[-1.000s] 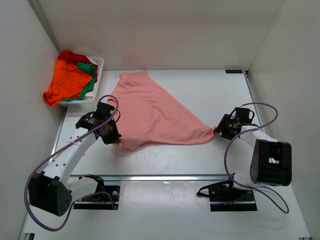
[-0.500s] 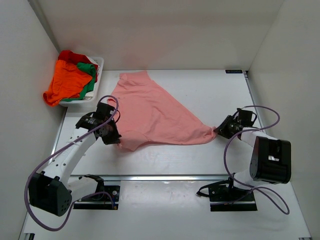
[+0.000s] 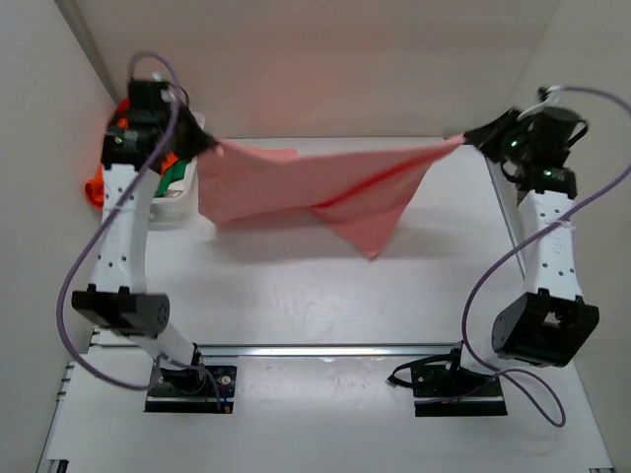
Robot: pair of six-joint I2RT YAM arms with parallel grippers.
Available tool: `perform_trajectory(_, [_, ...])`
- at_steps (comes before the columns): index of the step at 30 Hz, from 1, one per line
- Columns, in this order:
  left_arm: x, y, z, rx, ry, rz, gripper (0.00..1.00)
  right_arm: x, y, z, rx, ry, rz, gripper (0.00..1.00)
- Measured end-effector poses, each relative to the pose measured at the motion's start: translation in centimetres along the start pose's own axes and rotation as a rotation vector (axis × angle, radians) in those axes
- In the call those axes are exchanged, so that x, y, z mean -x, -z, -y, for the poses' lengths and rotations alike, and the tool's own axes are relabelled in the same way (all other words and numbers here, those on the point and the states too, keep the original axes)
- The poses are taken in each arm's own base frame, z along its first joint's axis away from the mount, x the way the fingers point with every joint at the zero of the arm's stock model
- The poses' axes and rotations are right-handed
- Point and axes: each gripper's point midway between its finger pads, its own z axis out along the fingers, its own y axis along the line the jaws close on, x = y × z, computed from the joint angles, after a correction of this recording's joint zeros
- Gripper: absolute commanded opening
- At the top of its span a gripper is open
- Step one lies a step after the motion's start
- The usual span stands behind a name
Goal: Fold and stack the t-shirts
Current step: Flatten out the tshirt
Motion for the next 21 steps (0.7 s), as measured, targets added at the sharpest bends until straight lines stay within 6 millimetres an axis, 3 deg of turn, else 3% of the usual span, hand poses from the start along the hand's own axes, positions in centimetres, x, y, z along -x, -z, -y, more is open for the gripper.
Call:
perform_trajectory(2, [7.6, 1.4, 3.5, -0.110, 0.053, 0.141, 0.00, 6.0, 2.7, -4.4, 0.084, 0.046, 0.142, 0.00])
perform_trajectory(4, [14.5, 3.5, 5.3, -0.220, 0.104, 0.300, 0.00, 10.2, 5.8, -8.0, 0.144, 0.088, 0.253, 0.00])
perform_trajectory(6, [17.6, 5.1, 4.9, -0.283, 0.157, 0.376, 0.00, 13.0, 9.0, -11.1, 0.206, 0.135, 0.338, 0.00])
perform_trajectory(9, [17.4, 6.5, 4.2, -0.336, 0.201, 0.396, 0.00, 14.5, 12.8, -14.4, 0.270, 0.203, 0.406, 0.00])
perform_trajectory(13, [15.9, 10.0, 6.6, -0.440, 0.144, 0.431, 0.00, 14.0, 16.9, -15.7, 0.249, 0.294, 0.464, 0.00])
perform_trajectory(16, [14.9, 14.1, 8.6, -0.522, 0.072, 0.485, 0.00, 12.2, 20.1, -16.1, 0.212, 0.361, 0.509, 0.00])
perform_trajectory(21, [12.6, 23.7, 10.0, -0.625, -0.023, 0.637, 0.00, 9.6, 25.9, -17.3, 0.189, 0.449, 0.586, 0.00])
